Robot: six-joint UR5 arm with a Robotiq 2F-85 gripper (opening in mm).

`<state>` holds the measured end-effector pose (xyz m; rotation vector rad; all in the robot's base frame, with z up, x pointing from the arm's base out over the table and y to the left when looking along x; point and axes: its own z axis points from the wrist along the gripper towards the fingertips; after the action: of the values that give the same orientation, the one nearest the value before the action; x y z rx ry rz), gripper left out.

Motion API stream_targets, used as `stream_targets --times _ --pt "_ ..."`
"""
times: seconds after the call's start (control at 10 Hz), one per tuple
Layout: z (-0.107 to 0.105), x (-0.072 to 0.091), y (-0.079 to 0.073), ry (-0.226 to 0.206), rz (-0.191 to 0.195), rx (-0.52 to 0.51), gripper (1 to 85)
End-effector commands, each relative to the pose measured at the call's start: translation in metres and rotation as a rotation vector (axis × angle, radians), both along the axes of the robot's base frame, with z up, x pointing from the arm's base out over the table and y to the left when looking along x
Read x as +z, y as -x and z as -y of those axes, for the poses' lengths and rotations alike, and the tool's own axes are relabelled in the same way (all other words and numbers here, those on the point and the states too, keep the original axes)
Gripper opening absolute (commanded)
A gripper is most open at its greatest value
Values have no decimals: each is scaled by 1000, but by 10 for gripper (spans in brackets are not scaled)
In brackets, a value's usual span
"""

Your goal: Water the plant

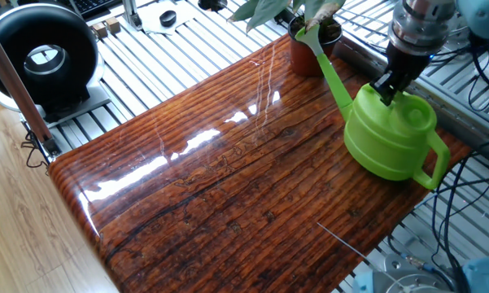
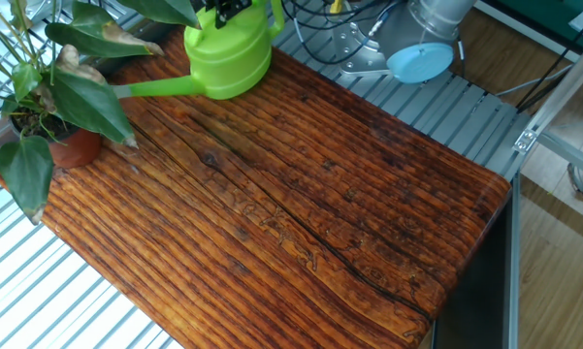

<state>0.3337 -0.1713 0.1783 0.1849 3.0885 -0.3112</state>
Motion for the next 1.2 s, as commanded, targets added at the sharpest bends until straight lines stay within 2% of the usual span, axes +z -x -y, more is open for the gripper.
stream_targets --times 0.0,0.2,0.5,0.7,0.8,1.1 --pt "-1 5 4 6 -38 13 13" --pt "-2 5 1 4 -46 20 13" --pt "-5 11 5 17 -97 30 13" --pt "-6 11 5 17 -114 40 13" --pt "-6 9 4 14 -121 48 13" --pt "-6 -1 9 -14 -179 89 13"
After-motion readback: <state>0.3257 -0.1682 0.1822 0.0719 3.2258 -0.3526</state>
